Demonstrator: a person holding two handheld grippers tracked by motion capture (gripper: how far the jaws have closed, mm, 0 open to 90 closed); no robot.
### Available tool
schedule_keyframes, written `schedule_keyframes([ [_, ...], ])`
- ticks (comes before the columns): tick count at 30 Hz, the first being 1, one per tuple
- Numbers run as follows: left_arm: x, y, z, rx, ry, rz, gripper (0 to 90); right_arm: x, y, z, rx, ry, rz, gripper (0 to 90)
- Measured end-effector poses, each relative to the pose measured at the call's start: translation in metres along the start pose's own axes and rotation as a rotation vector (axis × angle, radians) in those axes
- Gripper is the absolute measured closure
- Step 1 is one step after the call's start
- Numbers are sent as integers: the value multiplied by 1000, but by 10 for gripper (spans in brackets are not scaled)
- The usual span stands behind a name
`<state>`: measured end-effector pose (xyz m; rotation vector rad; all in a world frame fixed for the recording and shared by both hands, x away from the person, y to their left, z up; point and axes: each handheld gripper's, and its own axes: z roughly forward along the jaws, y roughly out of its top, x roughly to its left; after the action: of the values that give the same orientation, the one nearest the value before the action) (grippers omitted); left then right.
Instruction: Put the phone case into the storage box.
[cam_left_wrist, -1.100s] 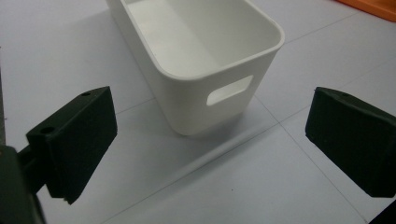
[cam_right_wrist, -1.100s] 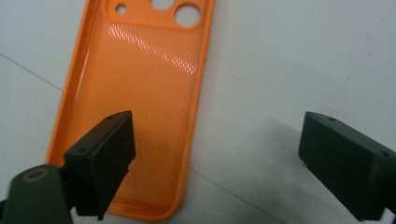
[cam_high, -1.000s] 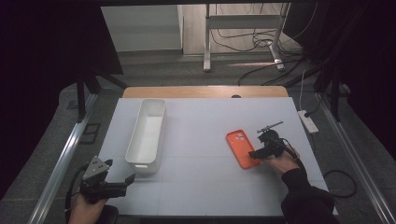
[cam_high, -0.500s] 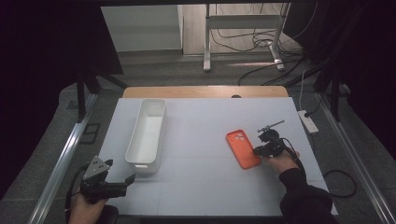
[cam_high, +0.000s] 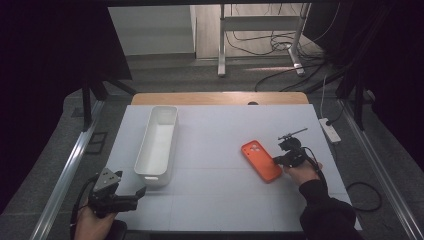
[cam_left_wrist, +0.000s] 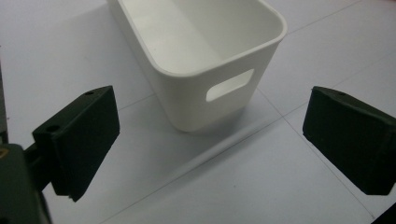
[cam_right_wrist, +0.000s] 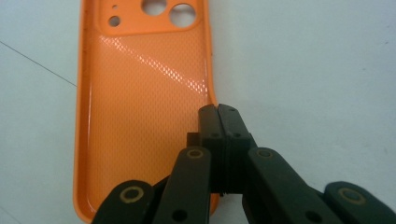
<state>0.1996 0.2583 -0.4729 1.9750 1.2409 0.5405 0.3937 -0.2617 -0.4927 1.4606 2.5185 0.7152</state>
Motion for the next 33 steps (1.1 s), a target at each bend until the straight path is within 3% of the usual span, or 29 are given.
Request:
schedule_keyframes([
  [3,5,-1,-2,-21,-16,-39,29,-1,-1,-5,-34,5,7,895],
  [6,6,-2,-3,-29,-20,-50,12,0,-1,-8,-47,10,7,895],
  [18,2,0,-1,-15,-2,-17,0,5,-5,-24,-115,29,-16,894],
  [25,-2,7,-3,-26,-39,-26,0,9,-7,-35,-155,26,-28,893],
  [26,-4,12,-4,-48,-74,-35,0,10,-8,-39,-169,28,-30,893],
  [31,-10,20,-2,-52,-95,-25,0,12,-11,-45,-187,31,-31,893],
  [33,-14,25,0,-58,-122,-22,0,14,-12,-48,-201,33,-35,893],
])
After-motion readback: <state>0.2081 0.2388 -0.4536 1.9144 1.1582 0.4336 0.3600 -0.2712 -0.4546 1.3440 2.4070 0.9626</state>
